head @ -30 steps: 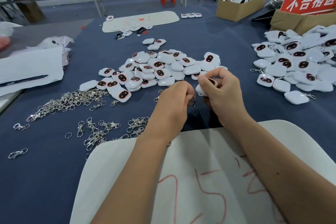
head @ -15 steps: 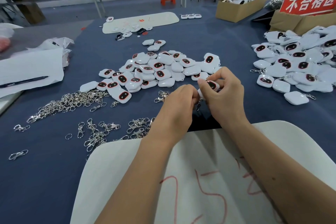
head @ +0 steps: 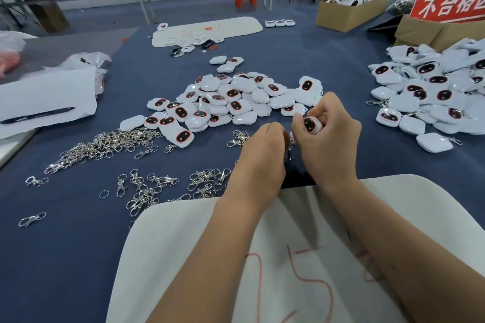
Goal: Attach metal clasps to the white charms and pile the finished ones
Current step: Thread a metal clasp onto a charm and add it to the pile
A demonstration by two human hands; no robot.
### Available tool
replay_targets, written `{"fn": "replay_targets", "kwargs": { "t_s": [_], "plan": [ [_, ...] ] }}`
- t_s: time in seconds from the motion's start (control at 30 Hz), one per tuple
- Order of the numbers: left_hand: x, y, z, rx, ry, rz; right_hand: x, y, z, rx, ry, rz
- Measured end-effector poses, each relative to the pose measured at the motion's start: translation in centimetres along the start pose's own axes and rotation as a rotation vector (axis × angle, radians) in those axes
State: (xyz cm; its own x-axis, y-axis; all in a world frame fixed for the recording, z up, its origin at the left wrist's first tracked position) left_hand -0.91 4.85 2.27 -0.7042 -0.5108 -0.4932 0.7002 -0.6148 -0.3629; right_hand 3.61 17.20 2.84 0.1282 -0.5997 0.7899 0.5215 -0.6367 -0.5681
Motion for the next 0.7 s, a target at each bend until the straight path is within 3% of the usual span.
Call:
{"fn": "replay_targets", "kwargs": {
  "t_s": [0.17,0.23,0.37,0.7],
  "plan": [
    [-0.4,0.0,-0.1,-0.037,-0.022,0.024,1.1,0.5,-0.4,-0.016,0.055,0.078],
    [0.0,-0.1,0.1,-0.062,0.055,0.072,0.6,0.4,-0.1,-0.064,-0.002,0.024],
    [-0.8,0.2,0.6,-0.131,0.062,-0.047,-0.9,0.2,0.7,-0.144,-0.093,-0.103],
    [0.7,-0.1,0.5,-0.194,0.283,-0.029,-2.4,0.1,0.5,-0.169,-0.187,-0.211]
  ]
}}
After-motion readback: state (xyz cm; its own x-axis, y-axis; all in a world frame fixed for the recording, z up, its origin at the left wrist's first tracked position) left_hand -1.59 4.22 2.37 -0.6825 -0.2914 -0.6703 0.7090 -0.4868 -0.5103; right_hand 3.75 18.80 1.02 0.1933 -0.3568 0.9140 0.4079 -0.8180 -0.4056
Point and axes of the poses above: each hand's wrist, its own y-axis away from the middle knuckle, its own z-axis out of the back of the hand, x = y × z, the point moved 6 cm from there along -y, towards the middle knuckle, and after that the axes turned 5 degrees about -y, right-handed, at the moved point
